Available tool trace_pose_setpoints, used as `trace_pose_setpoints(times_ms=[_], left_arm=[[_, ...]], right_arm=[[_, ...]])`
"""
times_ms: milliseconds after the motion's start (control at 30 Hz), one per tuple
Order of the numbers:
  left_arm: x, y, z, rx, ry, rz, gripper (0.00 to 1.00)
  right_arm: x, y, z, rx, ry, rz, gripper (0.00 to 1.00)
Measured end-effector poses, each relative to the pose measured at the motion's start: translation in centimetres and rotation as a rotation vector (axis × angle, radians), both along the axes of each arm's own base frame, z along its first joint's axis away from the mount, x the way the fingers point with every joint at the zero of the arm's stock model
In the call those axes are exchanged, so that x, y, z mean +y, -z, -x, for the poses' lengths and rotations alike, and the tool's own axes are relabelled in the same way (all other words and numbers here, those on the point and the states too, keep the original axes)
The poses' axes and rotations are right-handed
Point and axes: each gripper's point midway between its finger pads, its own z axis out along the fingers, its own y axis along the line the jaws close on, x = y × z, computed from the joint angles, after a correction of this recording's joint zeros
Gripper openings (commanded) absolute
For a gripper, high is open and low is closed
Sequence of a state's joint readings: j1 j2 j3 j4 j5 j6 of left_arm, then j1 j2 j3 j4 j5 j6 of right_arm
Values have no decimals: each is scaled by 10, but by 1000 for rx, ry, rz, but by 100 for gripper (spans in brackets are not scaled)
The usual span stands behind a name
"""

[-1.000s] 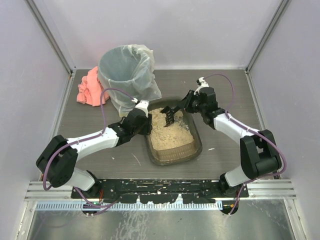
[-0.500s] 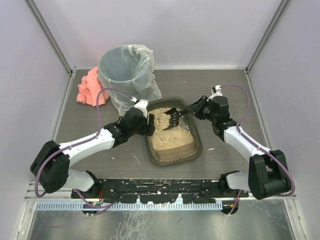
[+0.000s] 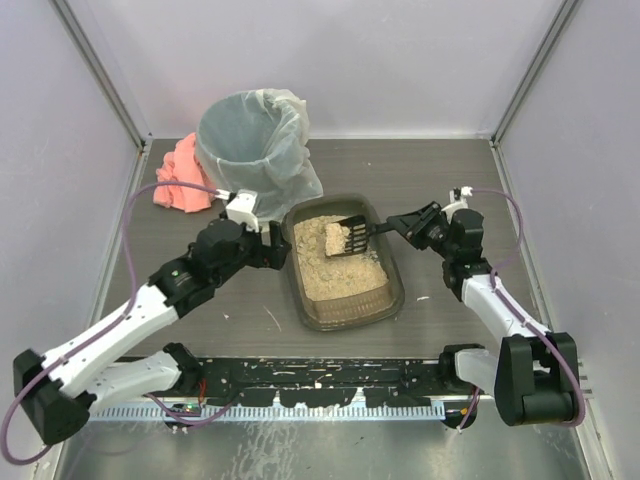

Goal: Clean the litter box

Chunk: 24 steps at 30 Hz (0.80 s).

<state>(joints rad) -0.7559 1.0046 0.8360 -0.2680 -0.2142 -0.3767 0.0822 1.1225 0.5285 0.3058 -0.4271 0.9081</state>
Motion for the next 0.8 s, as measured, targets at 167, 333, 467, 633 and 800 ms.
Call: trace_pose_setpoints(times_ms=[167,333,467,633,800], left_arm=[[31,-32,19,-69,-49,34,98],[58,-42,34,-94,-95,30,98],[72,-42,42,-96,-123,15,98],[82,-41,47,-96,-140,6,98],[85,-39,50,-89,-144,-1,98]], right_arm=[[-18,3,5,23,34,-135,1],[-20,4,16,24,45,-234,1],[-20,-1,27,-1,35,-260,1],[-17,-5,33,-27,24,-281,1],[-21,1,40,-31,46,-309,1]])
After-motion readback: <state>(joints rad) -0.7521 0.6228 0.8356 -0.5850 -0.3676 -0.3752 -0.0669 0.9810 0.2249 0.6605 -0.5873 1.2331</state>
